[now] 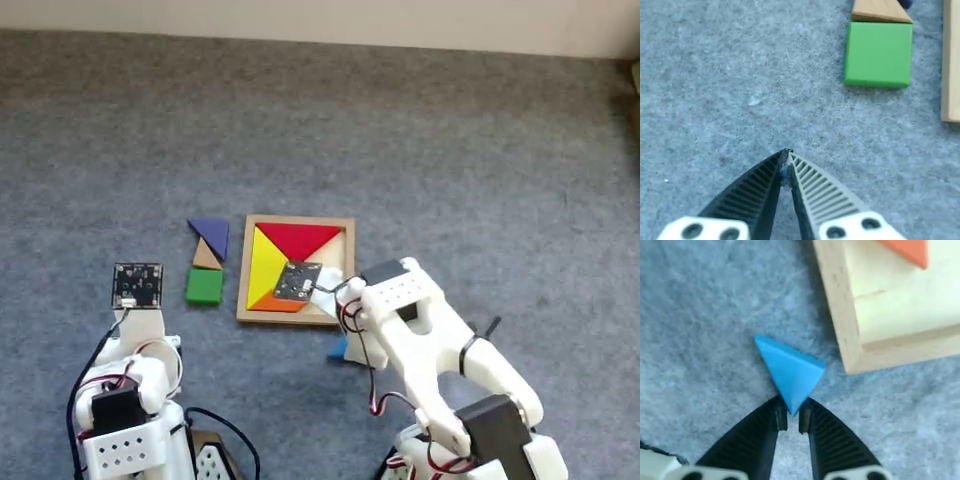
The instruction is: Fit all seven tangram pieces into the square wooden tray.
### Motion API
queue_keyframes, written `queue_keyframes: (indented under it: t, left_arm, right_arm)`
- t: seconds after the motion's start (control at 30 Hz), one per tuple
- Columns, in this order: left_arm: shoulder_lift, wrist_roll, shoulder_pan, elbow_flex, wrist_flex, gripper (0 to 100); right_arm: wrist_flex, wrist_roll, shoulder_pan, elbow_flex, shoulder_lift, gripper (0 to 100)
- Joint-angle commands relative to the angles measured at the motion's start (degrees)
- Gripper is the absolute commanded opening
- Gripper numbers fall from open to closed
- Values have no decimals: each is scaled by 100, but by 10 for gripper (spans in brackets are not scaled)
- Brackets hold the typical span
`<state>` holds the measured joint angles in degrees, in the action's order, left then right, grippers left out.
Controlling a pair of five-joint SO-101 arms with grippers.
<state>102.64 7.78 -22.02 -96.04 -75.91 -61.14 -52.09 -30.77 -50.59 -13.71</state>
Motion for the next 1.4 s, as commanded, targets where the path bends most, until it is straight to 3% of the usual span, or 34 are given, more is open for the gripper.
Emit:
queue_keyframes:
  t: [0.0, 0.27, 0.8, 1.1, 1.37]
  left_arm:
    - [224, 53, -145, -110, -9, 6]
    - [224, 53, -242, -110, -9, 6]
    - [224, 53, -268, -110, -9, 6]
    - [215, 53, -268, -110, -9, 6]
    - [215, 53, -268, -110, -9, 6]
  right_arm:
    - [-75, 0, 40, 251, -514, 22]
    - [-75, 484, 13, 251, -611, 200]
    - [84, 527, -848, 259, 48, 206]
    - [295, 545, -875, 321, 725, 206]
    - [268, 1020, -875, 857, 752, 220]
